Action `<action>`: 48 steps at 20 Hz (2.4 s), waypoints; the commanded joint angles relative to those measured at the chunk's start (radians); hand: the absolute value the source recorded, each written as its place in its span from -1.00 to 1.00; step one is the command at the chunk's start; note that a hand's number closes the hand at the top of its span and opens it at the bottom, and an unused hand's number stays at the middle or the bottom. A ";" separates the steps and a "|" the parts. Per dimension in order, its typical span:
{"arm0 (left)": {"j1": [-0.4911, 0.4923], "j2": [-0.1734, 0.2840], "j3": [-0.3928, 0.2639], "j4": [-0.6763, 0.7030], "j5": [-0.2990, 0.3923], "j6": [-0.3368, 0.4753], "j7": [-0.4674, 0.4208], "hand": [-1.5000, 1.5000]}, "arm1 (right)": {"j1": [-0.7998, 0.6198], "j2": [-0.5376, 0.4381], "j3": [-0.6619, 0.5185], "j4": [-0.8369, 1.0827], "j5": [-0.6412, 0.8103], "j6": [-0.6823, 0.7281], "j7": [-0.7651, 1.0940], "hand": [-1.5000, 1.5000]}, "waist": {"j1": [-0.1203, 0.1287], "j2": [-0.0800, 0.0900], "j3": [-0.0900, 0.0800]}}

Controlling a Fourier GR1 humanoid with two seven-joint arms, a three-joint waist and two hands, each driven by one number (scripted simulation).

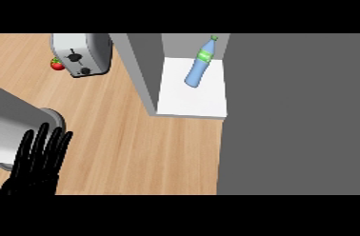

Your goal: Pick up the bottled water, place it into the cabinet and close the cabinet

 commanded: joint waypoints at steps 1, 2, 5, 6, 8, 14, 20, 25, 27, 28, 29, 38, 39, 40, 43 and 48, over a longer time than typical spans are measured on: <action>0.044 0.043 0.037 -0.015 0.033 -0.055 -0.002 -1.00 | -0.019 0.018 0.241 -0.121 0.074 0.012 0.118 1.00 | 0.021 0.010 -0.001; 0.074 0.057 0.046 -0.035 0.040 -0.067 -0.007 -1.00 | 0.001 0.028 0.257 -0.115 0.059 -0.009 0.114 1.00 | 0.027 0.006 0.000; 0.081 0.073 0.066 -0.023 0.060 -0.112 -0.012 -1.00 | -0.060 0.033 0.272 -0.088 0.052 -0.022 0.126 1.00 | 0.056 0.018 -0.001; 0.084 0.095 0.076 -0.056 0.063 -0.114 0.000 -1.00 | -0.069 0.027 0.268 -0.088 0.043 -0.027 0.134 1.00 | 0.073 0.018 0.000; 0.083 0.094 0.089 -0.049 0.061 -0.133 -0.019 -1.00 | -0.105 0.024 0.269 -0.077 0.043 -0.037 0.156 1.00 | 0.085 0.024 -0.001; 0.083 0.145 0.116 -0.049 0.080 -0.192 0.001 -1.00 | -0.204 0.027 0.253 -0.041 0.019 -0.067 0.212 1.00 | 0.121 0.041 -0.003; 0.087 0.169 0.127 -0.055 0.090 -0.224 0.011 -1.00 | -0.298 0.023 0.223 -0.001 0.027 -0.076 0.225 1.00 | 0.162 0.046 -0.007; 0.091 0.176 0.120 -0.054 0.095 -0.250 0.016 -1.00 | -0.402 -0.065 0.154 -0.016 0.061 -0.014 0.240 -1.00 | 0.211 0.044 -0.015; 0.082 0.190 0.146 -0.052 0.102 -0.251 0.017 -1.00 | -0.422 -0.080 0.143 -0.028 0.054 -0.009 0.232 1.00 | 0.212 0.039 -0.015; 0.081 0.186 0.144 -0.042 0.090 -0.247 0.011 -1.00 | -0.438 -0.072 0.141 -0.015 0.047 -0.018 0.231 1.00 | 0.216 0.043 -0.017; 0.091 0.191 0.132 -0.047 0.095 -0.265 0.018 -1.00 | -0.461 -0.064 0.135 -0.013 0.035 -0.025 0.234 1.00 | 0.223 0.045 -0.016; 0.080 0.205 0.160 -0.028 0.109 -0.282 0.021 -1.00 | -0.566 -0.070 0.138 0.011 0.021 -0.034 0.304 1.00 | 0.199 0.044 -0.018; 0.084 0.204 0.156 -0.016 0.117 -0.289 0.025 -1.00 | -0.573 -0.068 0.138 0.014 0.021 -0.034 0.301 1.00 | 0.197 0.045 -0.020; 0.086 0.210 0.170 -0.013 0.120 -0.289 0.022 -1.00 | -0.581 -0.061 0.133 0.015 0.012 -0.041 0.299 1.00 | 0.205 0.045 -0.019; 0.088 0.209 0.174 -0.005 0.121 -0.297 0.017 -1.00 | -0.581 -0.048 0.134 0.030 -0.009 -0.053 0.304 1.00 | 0.199 0.050 -0.019; 0.087 0.217 0.185 -0.011 0.133 -0.306 0.022 -1.00 | -0.559 -0.033 0.144 0.056 -0.059 -0.061 0.304 1.00 | 0.209 0.065 -0.016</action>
